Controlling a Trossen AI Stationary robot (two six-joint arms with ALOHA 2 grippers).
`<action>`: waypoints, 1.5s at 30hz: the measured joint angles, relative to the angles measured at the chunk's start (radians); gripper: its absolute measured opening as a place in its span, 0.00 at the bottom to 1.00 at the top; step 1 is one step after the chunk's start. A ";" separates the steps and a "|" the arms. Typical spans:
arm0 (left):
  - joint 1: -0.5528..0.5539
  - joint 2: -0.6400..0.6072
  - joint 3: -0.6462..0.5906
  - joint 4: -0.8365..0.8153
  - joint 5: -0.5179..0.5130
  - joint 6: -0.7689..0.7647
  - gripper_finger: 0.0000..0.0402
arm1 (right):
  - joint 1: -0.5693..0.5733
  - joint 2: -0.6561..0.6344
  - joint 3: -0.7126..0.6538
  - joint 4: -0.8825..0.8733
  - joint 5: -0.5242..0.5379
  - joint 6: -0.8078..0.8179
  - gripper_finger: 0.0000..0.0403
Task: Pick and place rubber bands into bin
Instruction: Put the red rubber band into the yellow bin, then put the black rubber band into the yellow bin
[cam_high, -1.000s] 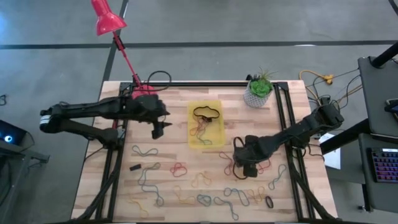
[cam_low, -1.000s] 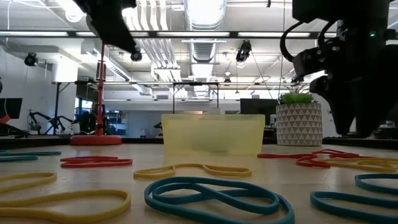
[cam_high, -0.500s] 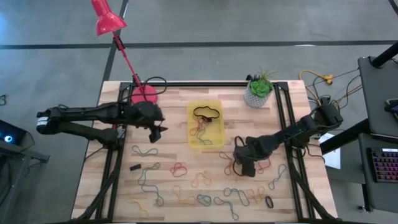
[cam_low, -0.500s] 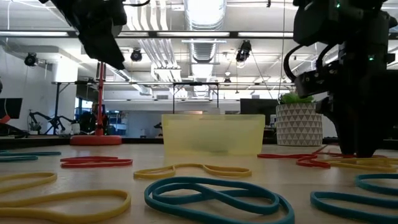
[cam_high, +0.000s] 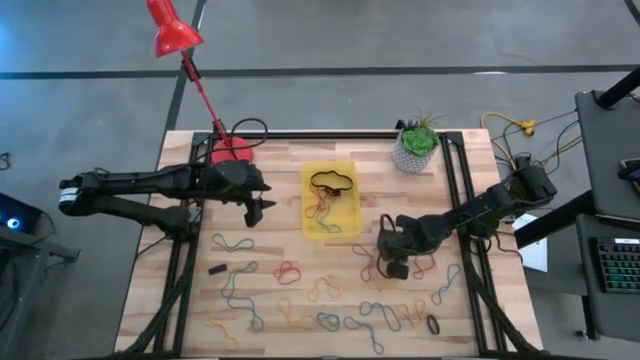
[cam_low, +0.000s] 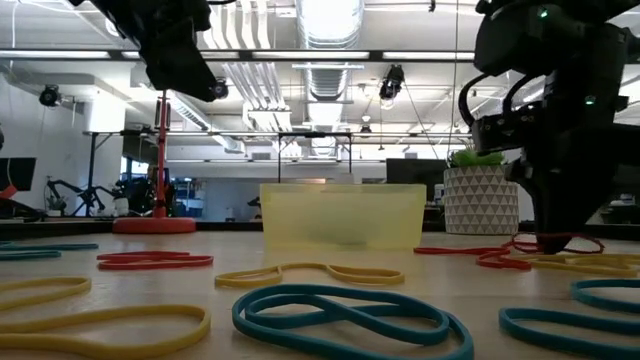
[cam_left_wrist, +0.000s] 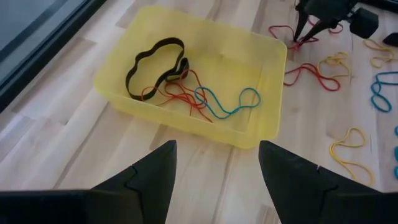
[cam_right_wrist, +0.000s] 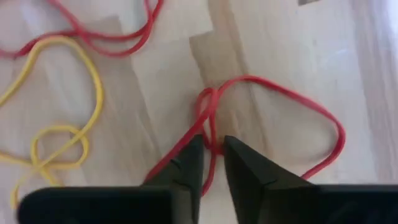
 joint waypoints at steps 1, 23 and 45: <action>0.000 0.000 0.000 0.001 0.000 0.000 0.53 | -0.011 0.000 0.002 0.004 -0.004 0.020 0.07; 0.000 0.083 0.002 0.060 0.000 0.004 0.53 | -0.317 -0.260 0.428 -0.021 0.149 -0.069 0.02; -0.371 -0.027 -0.011 -0.527 0.103 -0.266 0.53 | -0.285 0.152 0.787 -0.278 0.048 -0.450 0.60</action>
